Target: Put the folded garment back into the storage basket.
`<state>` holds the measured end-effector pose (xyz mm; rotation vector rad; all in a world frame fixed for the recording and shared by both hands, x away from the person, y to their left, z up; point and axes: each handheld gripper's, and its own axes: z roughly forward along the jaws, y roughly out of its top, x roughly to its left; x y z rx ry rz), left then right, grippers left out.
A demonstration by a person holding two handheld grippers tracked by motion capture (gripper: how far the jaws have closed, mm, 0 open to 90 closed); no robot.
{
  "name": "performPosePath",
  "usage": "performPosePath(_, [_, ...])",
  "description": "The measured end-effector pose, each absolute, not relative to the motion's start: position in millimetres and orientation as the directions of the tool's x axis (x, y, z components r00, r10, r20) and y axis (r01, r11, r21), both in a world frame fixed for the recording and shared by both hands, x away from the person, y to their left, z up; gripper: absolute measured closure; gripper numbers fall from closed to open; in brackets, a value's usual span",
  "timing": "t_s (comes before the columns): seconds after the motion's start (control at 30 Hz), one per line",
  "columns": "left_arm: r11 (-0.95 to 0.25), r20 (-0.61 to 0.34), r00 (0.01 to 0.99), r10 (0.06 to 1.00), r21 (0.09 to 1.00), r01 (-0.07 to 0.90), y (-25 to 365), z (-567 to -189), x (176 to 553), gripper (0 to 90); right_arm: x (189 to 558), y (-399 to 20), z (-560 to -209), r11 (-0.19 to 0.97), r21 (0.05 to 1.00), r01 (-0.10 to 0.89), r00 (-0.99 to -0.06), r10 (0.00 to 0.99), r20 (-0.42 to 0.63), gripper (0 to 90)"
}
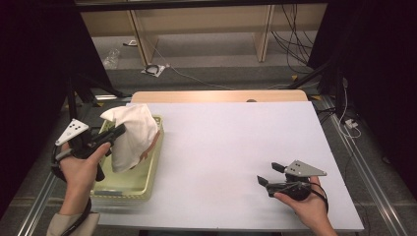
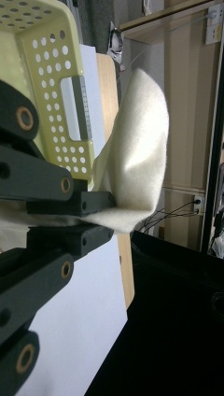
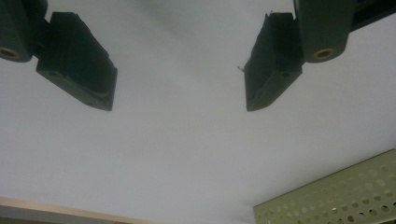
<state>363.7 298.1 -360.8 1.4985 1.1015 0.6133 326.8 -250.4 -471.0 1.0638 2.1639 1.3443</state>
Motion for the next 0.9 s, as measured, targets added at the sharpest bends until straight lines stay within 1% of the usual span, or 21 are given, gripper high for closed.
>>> performPosePath(0.9, [0.059, -0.234, 0.396, 0.888, 0.912, 0.407, 310.4, -387.6, 378.6, 84.1, 327.4, -250.1, -471.8, 0.259, 0.878, 0.403, -0.643, 0.763, 0.07, 26.5])
